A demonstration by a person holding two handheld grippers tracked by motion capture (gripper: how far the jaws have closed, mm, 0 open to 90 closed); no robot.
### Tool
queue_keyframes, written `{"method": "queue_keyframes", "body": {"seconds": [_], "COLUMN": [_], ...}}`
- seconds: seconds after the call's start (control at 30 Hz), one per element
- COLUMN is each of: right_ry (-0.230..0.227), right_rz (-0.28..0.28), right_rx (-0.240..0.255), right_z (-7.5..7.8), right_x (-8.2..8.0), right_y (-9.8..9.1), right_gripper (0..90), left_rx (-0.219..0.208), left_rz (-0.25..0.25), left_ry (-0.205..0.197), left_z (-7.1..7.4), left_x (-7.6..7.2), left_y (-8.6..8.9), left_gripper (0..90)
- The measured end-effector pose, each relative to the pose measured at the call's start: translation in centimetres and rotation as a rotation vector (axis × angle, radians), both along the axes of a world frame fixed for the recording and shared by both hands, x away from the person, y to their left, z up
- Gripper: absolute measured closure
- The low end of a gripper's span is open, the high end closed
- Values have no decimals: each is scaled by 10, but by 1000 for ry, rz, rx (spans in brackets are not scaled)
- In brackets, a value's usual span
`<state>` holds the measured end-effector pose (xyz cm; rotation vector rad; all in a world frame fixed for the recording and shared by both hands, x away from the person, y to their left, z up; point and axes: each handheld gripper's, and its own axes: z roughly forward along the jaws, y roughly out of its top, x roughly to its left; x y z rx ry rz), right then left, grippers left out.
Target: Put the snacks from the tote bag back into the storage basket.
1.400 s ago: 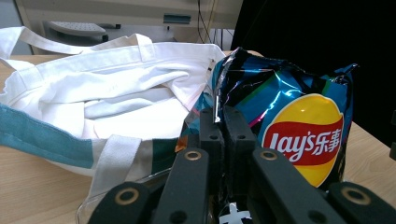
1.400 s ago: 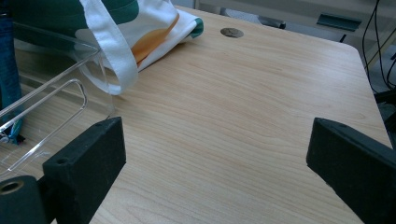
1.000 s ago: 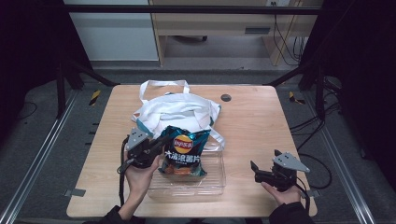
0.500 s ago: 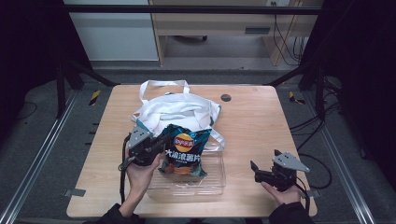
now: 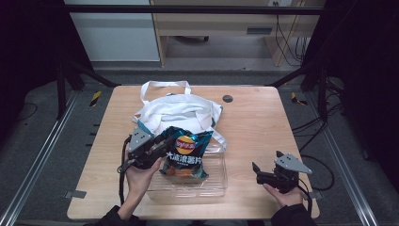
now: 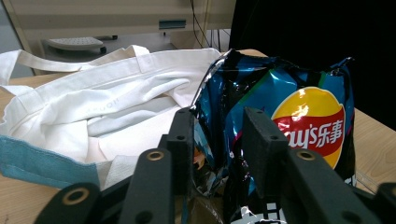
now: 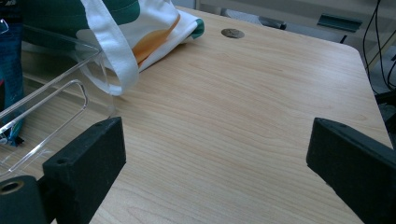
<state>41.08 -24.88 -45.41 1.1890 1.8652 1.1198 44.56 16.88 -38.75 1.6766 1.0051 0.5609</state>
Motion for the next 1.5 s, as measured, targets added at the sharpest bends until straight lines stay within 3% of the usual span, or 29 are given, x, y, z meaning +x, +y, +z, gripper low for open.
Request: {"method": "queue_keyframes", "body": {"seconds": [0.57,0.9,1.13,1.4,1.5], "right_ry": [0,-4,-5,-1,-1], "right_rz": [0,-5,-10,-18,-20], "right_rx": [1,6,11,10,8], "right_z": [1,1,2,2,1], "right_x": [-1,-1,-2,-2,-2], "right_y": [0,-1,-3,-5,-6], "right_gripper": [50,49,49,48,47], "left_rx": [12,40,25,39,64], "left_rz": [-22,-47,-26,20,45], "left_ry": [-9,-25,-26,-16,-7], "left_z": [8,4,0,-15,-22], "left_x": [-9,-23,-27,-31,-34], "left_y": [7,30,43,67,78], "left_gripper": [467,401,373,366,362]}}
